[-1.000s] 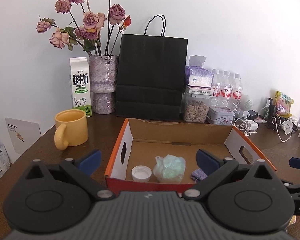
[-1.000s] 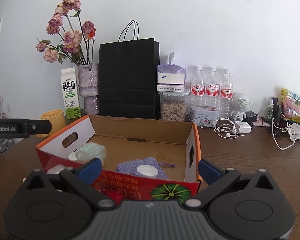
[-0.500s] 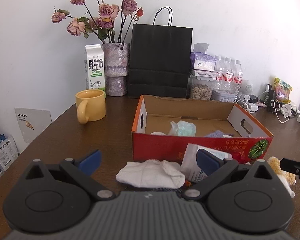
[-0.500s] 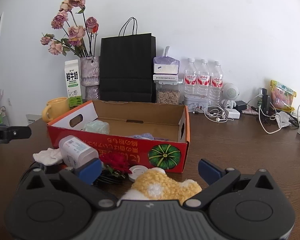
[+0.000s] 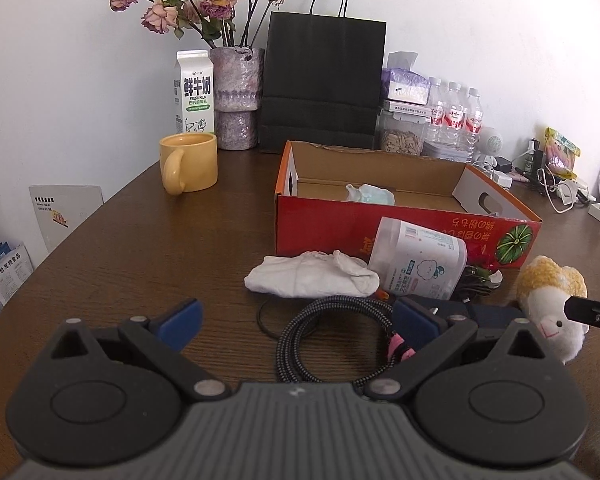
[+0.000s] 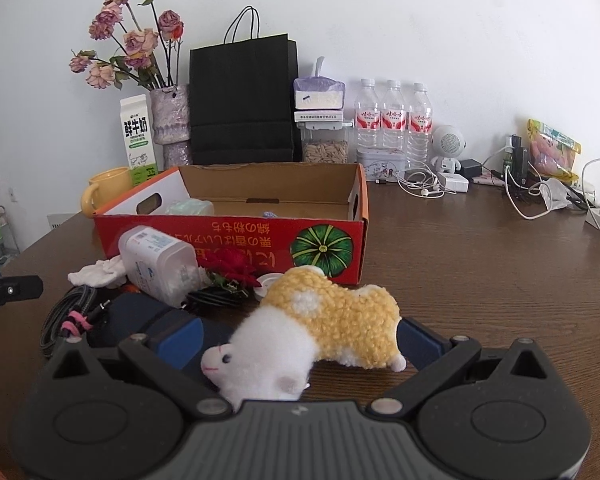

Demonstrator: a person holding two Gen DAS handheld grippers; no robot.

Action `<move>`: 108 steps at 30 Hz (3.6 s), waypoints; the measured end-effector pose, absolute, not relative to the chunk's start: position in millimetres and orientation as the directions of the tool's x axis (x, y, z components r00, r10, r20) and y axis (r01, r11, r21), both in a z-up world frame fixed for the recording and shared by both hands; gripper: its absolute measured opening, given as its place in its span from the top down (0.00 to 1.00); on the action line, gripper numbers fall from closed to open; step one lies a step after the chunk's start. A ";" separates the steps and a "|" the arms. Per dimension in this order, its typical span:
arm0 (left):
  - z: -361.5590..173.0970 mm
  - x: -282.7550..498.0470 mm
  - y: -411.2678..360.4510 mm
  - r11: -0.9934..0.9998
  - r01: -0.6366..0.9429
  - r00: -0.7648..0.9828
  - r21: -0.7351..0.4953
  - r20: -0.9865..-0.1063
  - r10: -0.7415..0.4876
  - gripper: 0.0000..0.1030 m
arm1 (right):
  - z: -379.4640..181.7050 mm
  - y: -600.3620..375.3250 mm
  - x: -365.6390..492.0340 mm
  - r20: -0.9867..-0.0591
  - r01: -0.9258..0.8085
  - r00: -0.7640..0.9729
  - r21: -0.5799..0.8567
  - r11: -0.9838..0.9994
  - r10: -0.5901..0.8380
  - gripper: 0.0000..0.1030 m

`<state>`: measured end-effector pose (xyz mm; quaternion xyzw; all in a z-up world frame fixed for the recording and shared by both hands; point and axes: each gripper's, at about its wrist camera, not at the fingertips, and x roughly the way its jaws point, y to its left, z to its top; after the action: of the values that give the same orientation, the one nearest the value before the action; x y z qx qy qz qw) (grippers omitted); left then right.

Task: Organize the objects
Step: 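Grasp the white-and-yellow plush toy with the right tool, then grasp the black braided cable with the left tool while the right tool holds the plush toy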

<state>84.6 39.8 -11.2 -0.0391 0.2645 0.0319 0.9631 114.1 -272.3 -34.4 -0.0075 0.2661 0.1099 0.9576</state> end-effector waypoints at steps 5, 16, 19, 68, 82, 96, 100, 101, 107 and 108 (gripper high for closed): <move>-15.4 88.2 39.6 0.995 -0.079 0.852 -0.066 -0.522 0.033 0.00 | -36.4 -266.8 119.8 -0.533 -0.212 0.820 0.056 0.976 0.209 0.00; -20.5 92.9 36.8 0.995 -0.068 0.846 -0.076 -0.533 0.018 0.00 | -43.2 -257.6 139.5 -0.573 -0.190 0.790 0.113 0.975 0.220 0.09; -22.4 93.8 37.1 0.995 -0.070 0.843 -0.078 -0.538 0.017 0.00 | -46.7 -255.5 142.3 -0.578 -0.183 0.788 0.111 0.977 0.213 0.16; -28.2 112.2 31.3 0.990 0.025 0.796 -0.136 -0.597 -0.102 0.00 | -70.8 -277.5 157.5 -0.597 -0.284 0.729 0.180 0.942 0.334 0.52; -42.5 121.6 28.1 0.987 0.057 0.753 -0.153 -0.642 -0.143 0.00 | -70.9 -277.5 156.6 -0.595 -0.285 0.731 0.178 0.942 0.334 0.52; -55.4 123.3 35.5 0.979 0.075 0.781 -0.191 -0.599 -0.177 0.00 | -71.9 -277.5 155.8 -0.594 -0.286 0.732 0.177 0.942 0.334 0.51; -54.8 119.6 33.5 0.980 0.062 0.785 -0.187 -0.597 -0.164 0.03 | -72.0 -277.3 155.6 -0.594 -0.286 0.732 0.177 0.942 0.334 0.51; -53.9 118.6 32.9 0.981 0.052 0.786 -0.185 -0.599 -0.154 0.04 | -72.1 -277.3 155.7 -0.593 -0.286 0.733 0.177 0.942 0.334 0.52; -49.9 112.6 32.5 0.985 0.016 0.796 -0.171 -0.594 -0.116 0.08 | -71.2 -277.9 152.4 -0.582 -0.283 0.743 0.177 0.943 0.332 0.54; -49.3 112.1 33.0 0.985 0.014 0.796 -0.171 -0.594 -0.114 0.08 | -71.2 -278.1 151.8 -0.580 -0.282 0.744 0.178 0.943 0.332 0.55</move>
<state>112.1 33.0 -49.3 -0.0791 0.3172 -0.0339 0.9444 151.8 -278.1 -71.2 0.0395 0.3178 0.1645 0.9329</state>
